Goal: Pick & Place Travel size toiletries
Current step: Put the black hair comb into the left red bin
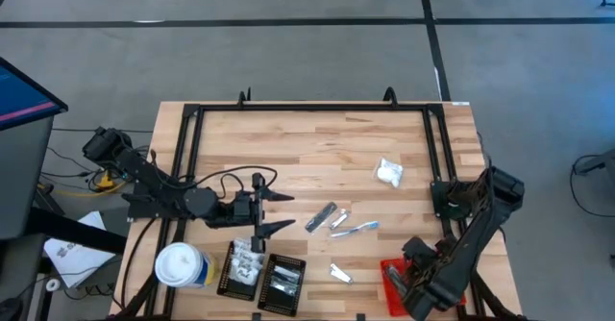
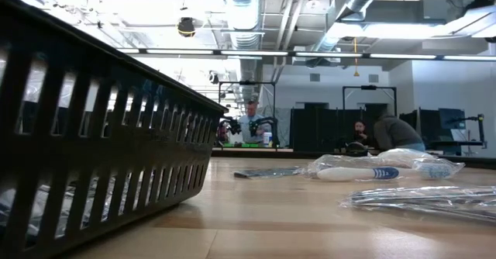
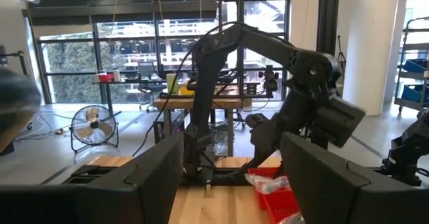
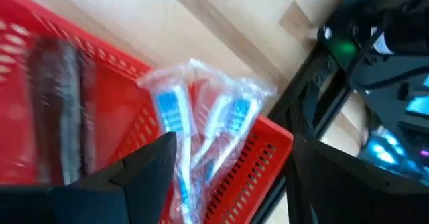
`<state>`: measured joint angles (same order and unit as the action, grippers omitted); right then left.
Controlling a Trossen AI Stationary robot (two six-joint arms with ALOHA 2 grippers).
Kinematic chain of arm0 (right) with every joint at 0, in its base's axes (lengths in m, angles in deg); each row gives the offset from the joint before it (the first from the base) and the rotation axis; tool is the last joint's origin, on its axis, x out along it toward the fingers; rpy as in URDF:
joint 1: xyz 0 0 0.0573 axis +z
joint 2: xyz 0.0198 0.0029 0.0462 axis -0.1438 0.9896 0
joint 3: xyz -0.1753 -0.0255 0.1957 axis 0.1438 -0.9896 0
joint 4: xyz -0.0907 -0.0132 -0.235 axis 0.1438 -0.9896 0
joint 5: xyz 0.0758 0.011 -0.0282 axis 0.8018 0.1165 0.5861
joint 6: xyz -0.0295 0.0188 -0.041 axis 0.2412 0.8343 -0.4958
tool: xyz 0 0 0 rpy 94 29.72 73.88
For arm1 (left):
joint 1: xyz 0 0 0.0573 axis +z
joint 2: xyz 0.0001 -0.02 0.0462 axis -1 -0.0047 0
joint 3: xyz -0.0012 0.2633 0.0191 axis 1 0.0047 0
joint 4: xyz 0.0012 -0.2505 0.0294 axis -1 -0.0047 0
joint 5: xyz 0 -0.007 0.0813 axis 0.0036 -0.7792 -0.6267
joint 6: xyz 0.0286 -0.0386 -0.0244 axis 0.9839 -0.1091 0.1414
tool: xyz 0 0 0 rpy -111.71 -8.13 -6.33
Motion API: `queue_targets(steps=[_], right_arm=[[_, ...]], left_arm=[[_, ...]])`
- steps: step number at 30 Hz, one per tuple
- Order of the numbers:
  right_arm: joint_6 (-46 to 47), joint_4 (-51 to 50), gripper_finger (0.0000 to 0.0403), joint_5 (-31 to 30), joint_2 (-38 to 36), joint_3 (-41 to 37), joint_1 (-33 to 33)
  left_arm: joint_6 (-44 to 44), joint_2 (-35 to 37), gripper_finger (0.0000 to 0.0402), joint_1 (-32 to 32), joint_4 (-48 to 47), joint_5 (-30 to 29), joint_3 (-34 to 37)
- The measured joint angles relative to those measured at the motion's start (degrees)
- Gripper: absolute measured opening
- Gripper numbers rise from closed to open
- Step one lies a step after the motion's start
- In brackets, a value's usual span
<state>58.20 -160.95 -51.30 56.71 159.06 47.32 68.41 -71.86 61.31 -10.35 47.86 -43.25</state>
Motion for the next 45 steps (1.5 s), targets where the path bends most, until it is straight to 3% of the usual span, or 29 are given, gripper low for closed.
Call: queue_targets(steps=[7, 17, 20, 23, 27, 33, 35, 38, 42, 45], right_arm=[[1.01, 0.0, 0.0291, -10.16, -5.35, 0.02, 0.03], [-2.95, 0.0, 0.0291, -47.79, -13.23, 0.04, 3.9], [-5.29, 0.01, 0.0291, -56.09, -15.21, 0.06, 3.81], [-10.18, 0.03, 0.0291, -60.31, -17.92, 0.04, 2.05], [-10.86, 0.27, 0.0291, -67.25, -21.68, 0.04, -2.16], [-26.43, 8.54, 0.0291, -79.47, -24.07, 0.02, -9.07], [-31.3, 12.24, 0.0291, -83.33, -23.88, 0.08, -11.36], [-34.57, 14.51, 0.0291, -84.49, -23.03, 0.03, -14.23], [-34.41, 15.47, 0.0291, -84.64, -18.99, -1.09, -16.85], [-34.36, 15.71, 0.0291, -86.18, -18.15, -0.94, -17.0]], left_arm=[[0.0, 0.0, 0.0241, 0.0, -0.16, 0.0, 0.0], [-0.01, 0.0, 0.0241, 0.27, -1.81, 0.02, 0.0], [-1.52, 0.0, 0.0241, 1.38, -4.25, 0.09, 0.0], [-5.98, 0.0, 0.0241, 4.17, -11.07, 3.11, -1.09], [-16.32, -0.71, 0.0241, 9.96, -25.12, 13.29, -4.67], [-22.85, -2.85, 0.0237, 15.13, -45.02, 19.9, -7.78], [-24.08, -4.46, 0.0224, 16.47, -49.38, 22.37, -8.23], [-24.26, -7.99, 0.0186, 18.12, -48.93, 27.49, -8.42], [-23.65, -15.42, 0.0092, 19.88, -49.2, 33.55, -11.21], [-20.94, -20.09, 0.0019, 20.46, -49.07, 33.82, -14.29]])
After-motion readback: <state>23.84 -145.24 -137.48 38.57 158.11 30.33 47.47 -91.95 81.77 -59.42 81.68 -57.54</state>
